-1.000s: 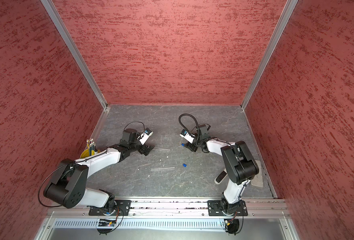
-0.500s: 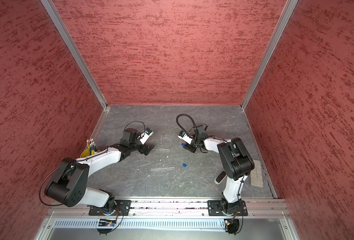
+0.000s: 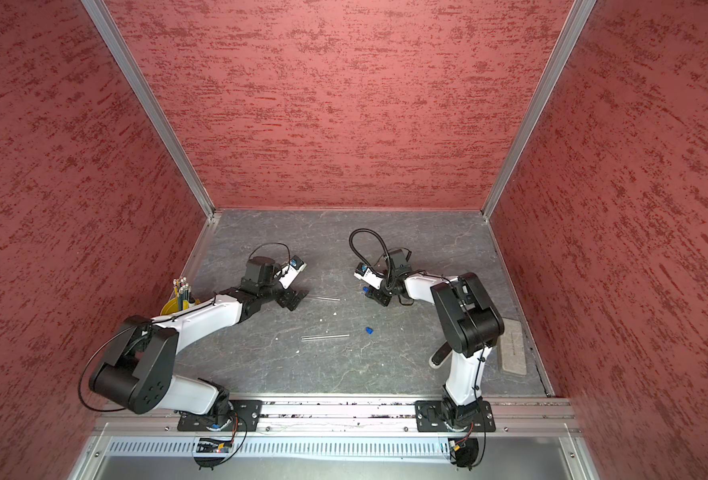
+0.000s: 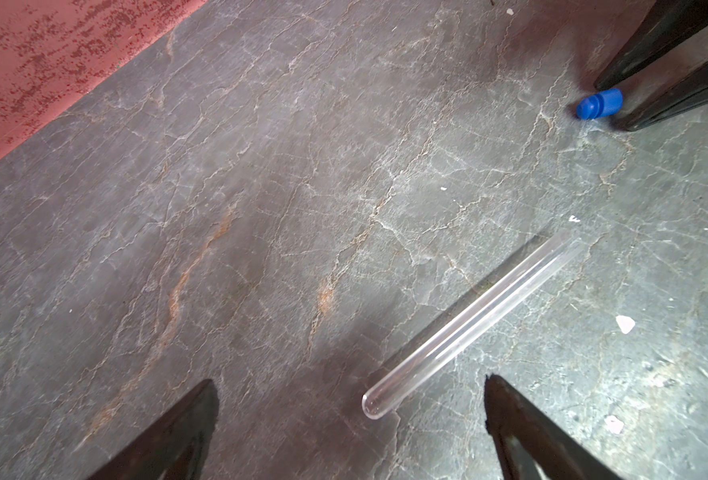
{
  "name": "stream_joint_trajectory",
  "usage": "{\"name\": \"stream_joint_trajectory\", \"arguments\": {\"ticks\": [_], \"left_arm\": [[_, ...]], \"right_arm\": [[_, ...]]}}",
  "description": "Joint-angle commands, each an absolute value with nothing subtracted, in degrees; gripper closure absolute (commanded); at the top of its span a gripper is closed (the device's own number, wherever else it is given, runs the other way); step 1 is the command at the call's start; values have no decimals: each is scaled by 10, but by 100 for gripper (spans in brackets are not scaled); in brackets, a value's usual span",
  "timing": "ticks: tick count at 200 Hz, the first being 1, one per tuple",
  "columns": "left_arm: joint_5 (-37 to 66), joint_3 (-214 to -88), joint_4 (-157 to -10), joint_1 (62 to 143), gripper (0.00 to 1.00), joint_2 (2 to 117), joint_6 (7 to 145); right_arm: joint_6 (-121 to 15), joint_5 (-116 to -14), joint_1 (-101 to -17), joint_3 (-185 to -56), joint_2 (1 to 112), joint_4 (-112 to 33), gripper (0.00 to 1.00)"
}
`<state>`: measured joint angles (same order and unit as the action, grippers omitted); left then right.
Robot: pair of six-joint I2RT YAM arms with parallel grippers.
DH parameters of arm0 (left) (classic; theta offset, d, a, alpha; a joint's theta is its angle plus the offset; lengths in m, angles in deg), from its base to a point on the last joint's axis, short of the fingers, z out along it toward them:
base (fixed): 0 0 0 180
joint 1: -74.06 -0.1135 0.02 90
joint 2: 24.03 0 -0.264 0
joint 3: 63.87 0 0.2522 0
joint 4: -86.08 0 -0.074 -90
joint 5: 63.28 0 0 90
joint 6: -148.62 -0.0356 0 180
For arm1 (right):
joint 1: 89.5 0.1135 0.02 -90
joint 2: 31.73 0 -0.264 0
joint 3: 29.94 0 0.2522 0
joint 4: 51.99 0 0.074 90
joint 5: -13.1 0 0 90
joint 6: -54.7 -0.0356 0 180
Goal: Insert stoppers into test tubes
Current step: Pick up the stopper from the center of the board.
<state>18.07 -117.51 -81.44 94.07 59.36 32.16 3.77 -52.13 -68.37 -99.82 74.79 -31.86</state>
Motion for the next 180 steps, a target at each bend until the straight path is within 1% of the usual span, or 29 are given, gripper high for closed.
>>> {"name": "stream_joint_trajectory", "arguments": {"ticks": [1,102,180], "left_arm": [[185,-1188,-815,944,0,606,316],[190,-1188,-818,944,1,611,312],[194,-1188,-816,944,1,613,309]], "right_arm": [[46,-533,-678,-1016,761,-304,65],[43,-552,-674,-1026,778,-298,69],[58,-563,-671,-1033,781,-286,77]]}}
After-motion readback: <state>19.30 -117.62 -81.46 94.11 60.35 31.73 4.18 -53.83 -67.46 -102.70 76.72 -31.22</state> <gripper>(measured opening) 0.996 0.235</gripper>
